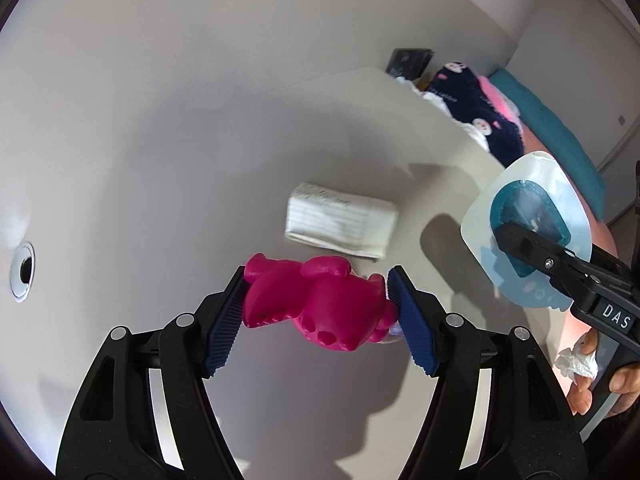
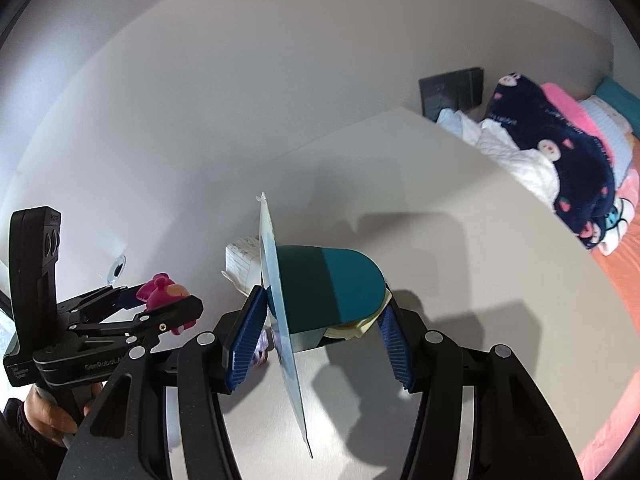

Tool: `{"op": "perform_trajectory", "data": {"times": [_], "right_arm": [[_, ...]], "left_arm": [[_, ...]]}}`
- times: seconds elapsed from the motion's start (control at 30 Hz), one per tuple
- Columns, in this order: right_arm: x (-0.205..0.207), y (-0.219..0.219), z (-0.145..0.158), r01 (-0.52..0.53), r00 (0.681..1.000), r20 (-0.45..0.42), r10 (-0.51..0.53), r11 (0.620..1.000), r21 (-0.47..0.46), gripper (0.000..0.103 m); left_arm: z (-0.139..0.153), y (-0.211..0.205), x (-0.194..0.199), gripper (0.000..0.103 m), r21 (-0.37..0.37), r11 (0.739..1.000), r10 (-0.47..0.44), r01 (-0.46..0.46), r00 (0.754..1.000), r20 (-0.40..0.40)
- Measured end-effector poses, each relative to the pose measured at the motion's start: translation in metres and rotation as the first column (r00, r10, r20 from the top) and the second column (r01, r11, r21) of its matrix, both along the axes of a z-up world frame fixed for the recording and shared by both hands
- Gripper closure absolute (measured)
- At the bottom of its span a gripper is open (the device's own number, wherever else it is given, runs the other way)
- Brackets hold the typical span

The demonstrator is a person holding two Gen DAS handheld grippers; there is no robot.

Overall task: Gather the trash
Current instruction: 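Carry pink plush and bib to the trash bag and release both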

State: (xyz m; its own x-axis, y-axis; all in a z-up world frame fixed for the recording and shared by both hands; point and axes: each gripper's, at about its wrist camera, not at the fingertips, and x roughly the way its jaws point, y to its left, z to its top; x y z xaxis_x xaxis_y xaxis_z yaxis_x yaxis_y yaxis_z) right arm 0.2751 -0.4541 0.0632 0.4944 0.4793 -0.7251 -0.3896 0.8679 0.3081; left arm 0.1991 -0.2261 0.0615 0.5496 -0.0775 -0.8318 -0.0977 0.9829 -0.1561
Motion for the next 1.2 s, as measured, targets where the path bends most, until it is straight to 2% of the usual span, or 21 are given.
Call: {"op": "perform_trajectory", "data": {"times": [0.27, 0.43, 0.7, 0.8, 1.03, 1.2], "right_arm": [[-0.039, -0.028, 0.031, 0.067, 0.995, 0.07, -0.068, 0.998, 0.014, 0.046], [-0.066, -0.062, 0.041, 0.121, 0.988, 0.096, -0.122, 0.992, 0.021, 0.046], [-0.11, -0.121, 0.042, 0.236, 0.966, 0.105, -0.237, 0.971, 0.021, 0.046], [-0.13, -0.15, 0.041, 0.296, 0.95, 0.099, -0.296, 0.955, 0.019, 0.046], [-0.172, -0.208, 0.035, 0.425, 0.901, 0.089, -0.424, 0.905, 0.011, 0.046], [-0.201, -0.244, 0.03, 0.515, 0.855, 0.077, -0.513, 0.857, 0.003, 0.046]], "left_arm": [[0.021, -0.036, -0.013, 0.035, 0.018, 0.997, -0.082, 0.081, 0.995, 0.048], [0.031, -0.068, -0.02, 0.035, 0.03, 0.989, -0.145, 0.143, 0.987, 0.07], [0.034, -0.137, -0.029, 0.035, 0.039, 0.958, -0.287, 0.285, 0.955, 0.078], [0.032, -0.168, -0.034, 0.035, 0.036, 0.935, -0.355, 0.353, 0.932, 0.077], [0.021, -0.245, -0.048, 0.035, 0.019, 0.859, -0.512, 0.512, 0.857, 0.062], [0.015, -0.294, -0.059, 0.035, 0.01, 0.791, -0.611, 0.611, 0.79, 0.05]]}}
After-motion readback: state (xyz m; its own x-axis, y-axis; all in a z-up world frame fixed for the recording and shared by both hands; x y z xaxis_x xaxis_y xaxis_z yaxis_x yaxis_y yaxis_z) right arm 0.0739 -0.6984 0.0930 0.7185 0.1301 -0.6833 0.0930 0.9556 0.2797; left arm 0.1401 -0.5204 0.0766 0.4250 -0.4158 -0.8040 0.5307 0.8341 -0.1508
